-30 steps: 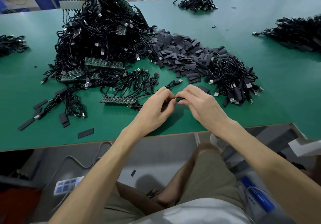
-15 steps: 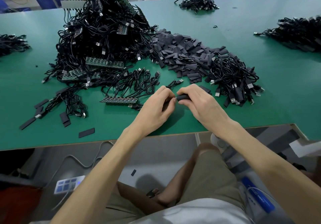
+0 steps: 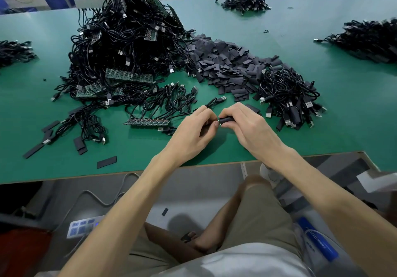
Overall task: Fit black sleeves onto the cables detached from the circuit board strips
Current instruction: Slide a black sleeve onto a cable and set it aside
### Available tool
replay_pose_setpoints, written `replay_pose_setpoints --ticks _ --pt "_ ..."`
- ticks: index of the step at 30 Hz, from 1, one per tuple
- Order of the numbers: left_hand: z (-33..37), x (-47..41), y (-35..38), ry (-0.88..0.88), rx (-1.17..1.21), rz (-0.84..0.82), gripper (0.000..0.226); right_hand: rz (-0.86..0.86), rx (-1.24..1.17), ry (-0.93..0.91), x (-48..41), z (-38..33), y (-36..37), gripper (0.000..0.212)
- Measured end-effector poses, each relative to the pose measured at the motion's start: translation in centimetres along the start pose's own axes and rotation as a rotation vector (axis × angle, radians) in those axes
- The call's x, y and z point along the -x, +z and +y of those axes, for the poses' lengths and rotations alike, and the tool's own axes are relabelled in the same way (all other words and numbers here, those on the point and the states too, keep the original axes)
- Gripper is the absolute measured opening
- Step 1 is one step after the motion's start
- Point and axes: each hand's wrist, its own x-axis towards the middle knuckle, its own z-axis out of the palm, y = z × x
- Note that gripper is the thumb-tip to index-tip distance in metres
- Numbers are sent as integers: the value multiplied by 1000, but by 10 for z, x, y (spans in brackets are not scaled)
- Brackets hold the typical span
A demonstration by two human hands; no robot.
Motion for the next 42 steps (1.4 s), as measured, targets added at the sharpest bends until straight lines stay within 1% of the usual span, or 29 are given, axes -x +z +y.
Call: replay_pose_setpoints --ticks 6,9,13,22,27,34,38,42 --pt "1 0 -1 3 16 -7 13 -12 -5 -8 1 2 3 15" --pt "3 0 -1 -32 2 2 16 -4 -23 47 0 4 5 17" --pt "7 1 0 -38 -56 73 16 14 -62 100 -1 7 5 19" --pt "2 2 4 -27 -195 163 9 4 -88 110 -1 9 6 17" --pt "2 3 3 -8 -221 151 8 -37 -115 95 0 9 6 16" --pt "4 3 4 -23 -269 170 13 -29 -113 133 0 8 5 18" --pt "4 3 4 -2 -303 183 11 -18 -107 148 0 8 6 19" --pt "3 3 4 -8 -288 186 10 -36 -111 151 0 8 6 18"
